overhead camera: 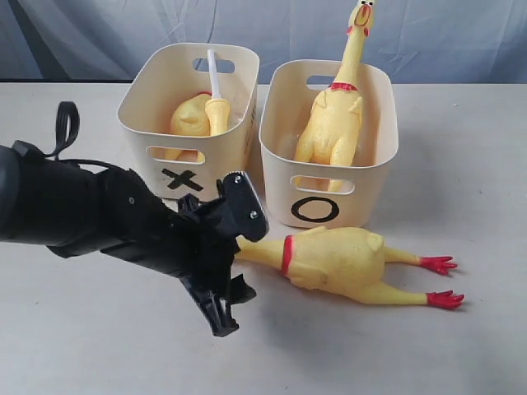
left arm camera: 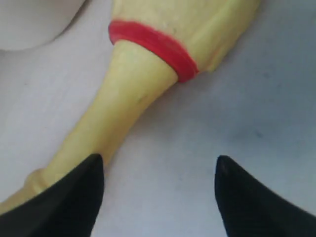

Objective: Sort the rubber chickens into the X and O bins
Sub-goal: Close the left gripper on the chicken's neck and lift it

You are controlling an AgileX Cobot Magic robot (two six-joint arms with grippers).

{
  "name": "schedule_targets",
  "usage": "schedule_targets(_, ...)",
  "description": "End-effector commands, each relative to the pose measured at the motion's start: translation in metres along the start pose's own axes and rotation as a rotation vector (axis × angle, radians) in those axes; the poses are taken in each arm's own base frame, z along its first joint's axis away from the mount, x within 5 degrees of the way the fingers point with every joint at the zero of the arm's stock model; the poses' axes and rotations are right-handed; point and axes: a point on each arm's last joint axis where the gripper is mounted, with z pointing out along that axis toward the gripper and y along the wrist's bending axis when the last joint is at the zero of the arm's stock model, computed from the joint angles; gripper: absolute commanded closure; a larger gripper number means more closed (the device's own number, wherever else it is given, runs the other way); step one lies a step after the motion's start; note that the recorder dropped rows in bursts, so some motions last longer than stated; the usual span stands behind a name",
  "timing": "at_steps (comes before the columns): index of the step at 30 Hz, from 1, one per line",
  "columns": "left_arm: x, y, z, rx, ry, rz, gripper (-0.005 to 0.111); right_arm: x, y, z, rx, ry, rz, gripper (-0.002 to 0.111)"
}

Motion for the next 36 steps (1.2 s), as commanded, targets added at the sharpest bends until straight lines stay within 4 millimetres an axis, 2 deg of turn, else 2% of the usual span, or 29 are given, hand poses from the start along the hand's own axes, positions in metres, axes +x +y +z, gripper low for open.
schedule_targets(1, -0.004, 0.015, 0.003, -0.163, -0.028, 0.151, 0.045, 0.0, 0.0, 0.0, -0.004, -0.012, -0.001, 0.108)
schedule_targets(4, -0.006, 0.019, 0.002, -0.206, -0.038, 0.221, 0.045, 0.0, 0.0, 0.0, -0.004, -0.014, -0.001, 0.108)
schedule_targets(10, -0.005, 0.016, 0.003, -0.181, -0.023, 0.273, 0.045, 0.0, 0.0, 0.0, -0.003, -0.014, -0.003, 0.108)
schedule_targets(16, -0.008, 0.02, 0.004, -0.235, -0.033, 0.456, 0.045, 0.0, 0.0, 0.0, -0.003, -0.014, -0.003, 0.108)
schedule_targets(25, -0.012, 0.024, 0.03, -0.182, 0.007, 0.42, 0.045, 0.0, 0.0, 0.0, -0.004, -0.011, 0.0, 0.108)
schedule_targets(27, -0.015, 0.025, 0.034, -0.155, 0.013, 0.366, 0.053, 0.0, 0.0, 0.0, -0.004, -0.011, 0.0, 0.108)
schedule_targets(29, -0.018, 0.023, 0.035, -0.105, 0.021, 0.299, 0.071, 0.0, 0.0, 0.0, -0.004, -0.011, 0.0, 0.108)
schedule_targets(32, -0.023, 0.016, 0.028, -0.003, 0.036, 0.254, 0.106, 0.0, 0.0, 0.0, -0.004, -0.011, 0.0, 0.108)
schedule_targets(36, -0.028, 0.003, 0.004, 0.135, 0.051, 0.169, 0.106, 0.0, 0.0, 0.0, -0.004, -0.011, 0.0, 0.108)
